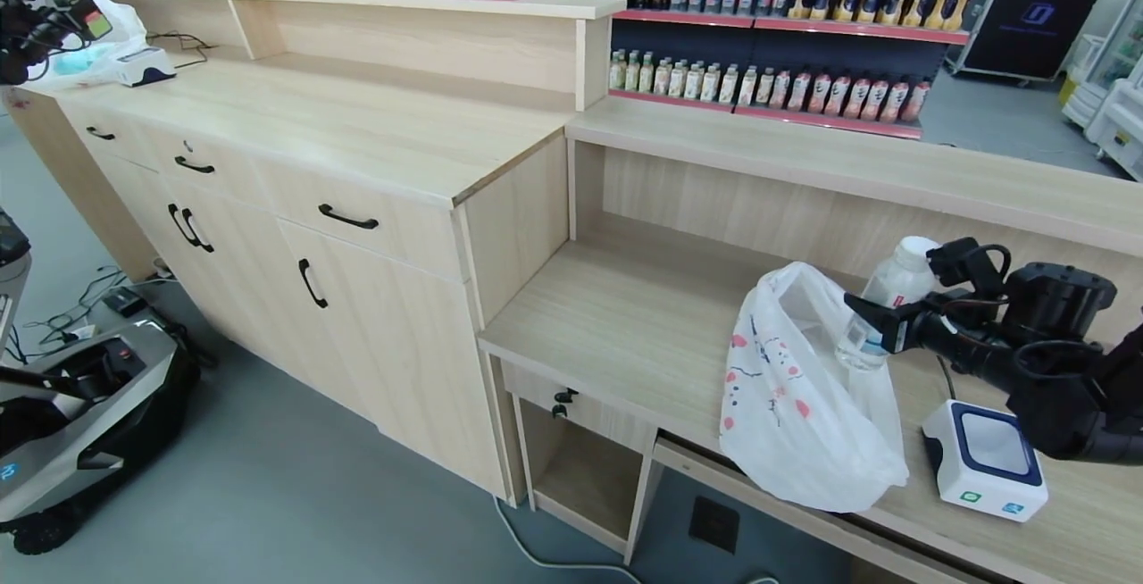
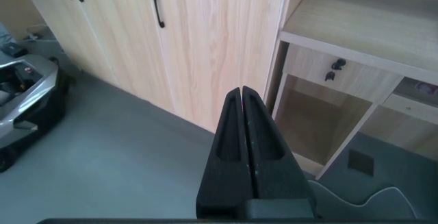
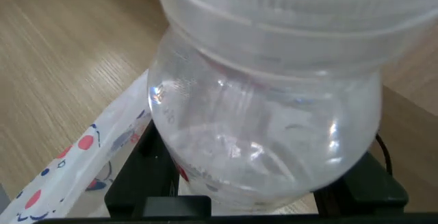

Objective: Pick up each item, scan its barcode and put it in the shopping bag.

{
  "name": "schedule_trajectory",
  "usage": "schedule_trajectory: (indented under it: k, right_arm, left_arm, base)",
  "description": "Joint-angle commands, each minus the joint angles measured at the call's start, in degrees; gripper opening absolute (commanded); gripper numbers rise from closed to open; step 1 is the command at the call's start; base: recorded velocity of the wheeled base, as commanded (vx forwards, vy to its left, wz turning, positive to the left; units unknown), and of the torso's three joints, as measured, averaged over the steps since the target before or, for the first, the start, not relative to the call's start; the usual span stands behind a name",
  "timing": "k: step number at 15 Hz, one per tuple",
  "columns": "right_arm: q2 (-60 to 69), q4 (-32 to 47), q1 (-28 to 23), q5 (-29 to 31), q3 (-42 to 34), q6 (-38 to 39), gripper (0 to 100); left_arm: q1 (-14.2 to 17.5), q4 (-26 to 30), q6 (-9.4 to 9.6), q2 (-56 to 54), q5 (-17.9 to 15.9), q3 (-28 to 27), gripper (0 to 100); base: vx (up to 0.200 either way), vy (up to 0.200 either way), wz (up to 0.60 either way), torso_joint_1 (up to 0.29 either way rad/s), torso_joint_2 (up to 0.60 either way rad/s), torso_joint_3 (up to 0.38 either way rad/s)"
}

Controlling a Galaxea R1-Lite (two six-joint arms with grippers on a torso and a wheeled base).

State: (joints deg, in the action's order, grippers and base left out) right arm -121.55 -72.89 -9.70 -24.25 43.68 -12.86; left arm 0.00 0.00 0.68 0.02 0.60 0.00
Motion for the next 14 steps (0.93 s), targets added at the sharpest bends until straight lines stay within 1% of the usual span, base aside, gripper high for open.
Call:
schedule_trajectory:
  k: [1,6,10,12,14]
  right_arm:
    - [-5.3,-0.4,0.6,0.0,1.8,-0.1,0]
    - [-9.1,-0.6,0.8,-1.7,5.0,-0.1,0]
    - [-11.0,-1.2,1.8,-1.9,5.1,-0.3,0]
    - [-12.1,-1.8,2.3,-1.9,7.3,-0.3,0]
    - [-12.8,-2.0,2.5,-1.9,7.8,-0.3,0]
  left_arm:
    - [0.0,0.0,0.02,0.0,0.0,0.0,0]
    - [0.0,0.0,0.02,0.0,0.0,0.0,0]
    - [0.0,0.0,0.02,0.0,0.0,0.0,0]
    - [0.0,0.0,0.02,0.0,0.0,0.0,0]
    - [0.0,0.0,0.02,0.0,0.0,0.0,0]
  base:
    - [0.0,0.0,0.0,0.0,0.0,0.0]
    - [0.0,0.0,0.0,0.0,0.0,0.0]
    - [0.0,0.0,0.0,0.0,0.0,0.0]
    - [0.0,0.0,0.0,0.0,0.0,0.0]
    - [0.0,0.0,0.0,0.0,0.0,0.0]
